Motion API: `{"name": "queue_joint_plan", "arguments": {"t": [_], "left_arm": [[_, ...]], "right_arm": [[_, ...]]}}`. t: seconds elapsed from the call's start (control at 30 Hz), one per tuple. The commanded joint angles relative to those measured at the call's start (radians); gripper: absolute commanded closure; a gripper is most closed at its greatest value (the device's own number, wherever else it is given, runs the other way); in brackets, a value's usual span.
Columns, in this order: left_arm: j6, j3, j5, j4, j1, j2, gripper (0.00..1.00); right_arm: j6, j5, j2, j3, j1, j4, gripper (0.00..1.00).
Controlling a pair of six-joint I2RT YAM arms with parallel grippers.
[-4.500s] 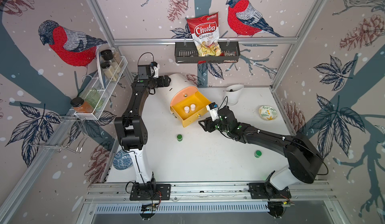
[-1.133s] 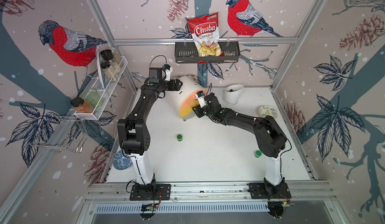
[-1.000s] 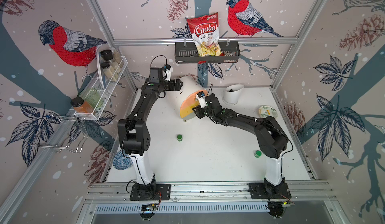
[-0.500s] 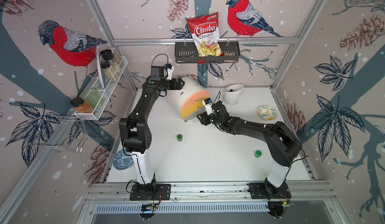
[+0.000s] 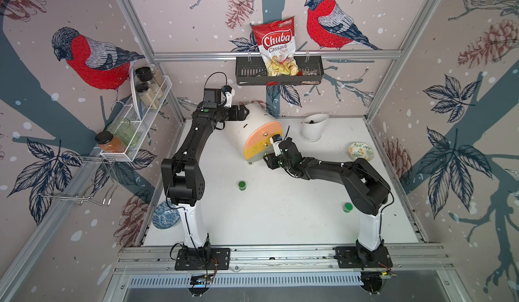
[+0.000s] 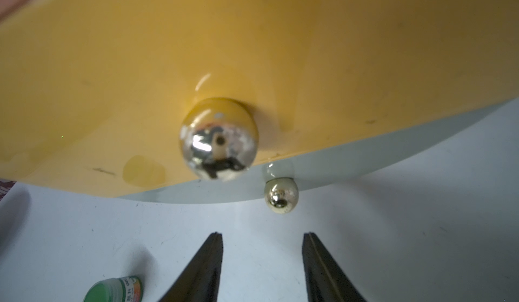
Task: Put the paint cans in the drawer according to color
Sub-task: Open the drawer in the storage box.
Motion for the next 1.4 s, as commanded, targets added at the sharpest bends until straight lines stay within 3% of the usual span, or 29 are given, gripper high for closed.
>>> {"name": "queue_joint_plan", "arguments": {"t": [0.0,0.3,0.9,1.37], "left_arm": [[-0.009,0.003,0.031,-0.003,-0.004,0.003,0.04],[-0.009,-0.020,0.032,0.007,-0.004,-0.010,0.04],[0.004,-0.032,0.056,0.011,-0.004,-0.032,0.04],[0.011,-0.011,0.050,-0.008,-0.003,-0.026,0.04]], "right_arm": [[0.016,0.042,0.011,0.002,0.010,0.026,0.52],[0.011,0.101,0.055,0.035,0.025,0.030,0.57],[-0.020,0.104,0.087,0.048,0.024,0.082,0.61],[-0.121,-0.036,0.088,-0.020,0.012,0.231,0.62]]}}
